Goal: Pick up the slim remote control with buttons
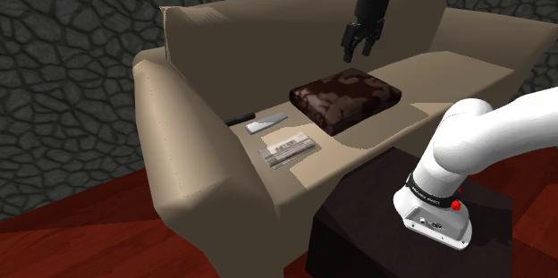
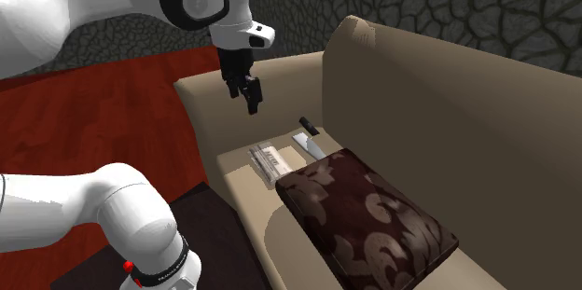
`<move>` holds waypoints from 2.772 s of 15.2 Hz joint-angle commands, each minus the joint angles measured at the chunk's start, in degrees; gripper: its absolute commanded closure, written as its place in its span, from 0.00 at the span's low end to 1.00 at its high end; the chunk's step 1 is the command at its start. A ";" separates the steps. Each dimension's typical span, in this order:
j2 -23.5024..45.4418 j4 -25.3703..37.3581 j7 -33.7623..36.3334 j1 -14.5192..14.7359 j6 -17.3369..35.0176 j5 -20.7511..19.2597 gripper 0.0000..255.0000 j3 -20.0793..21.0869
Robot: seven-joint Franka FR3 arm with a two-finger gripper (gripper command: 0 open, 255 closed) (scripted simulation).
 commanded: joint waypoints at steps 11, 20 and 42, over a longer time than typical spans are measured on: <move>16.22 -1.44 -23.13 4.91 16.67 -4.18 0.00 -8.47; 35.57 4.50 -43.88 9.43 29.13 -2.45 0.00 -13.40; 79.21 33.79 -82.17 9.89 41.98 3.99 0.00 -6.06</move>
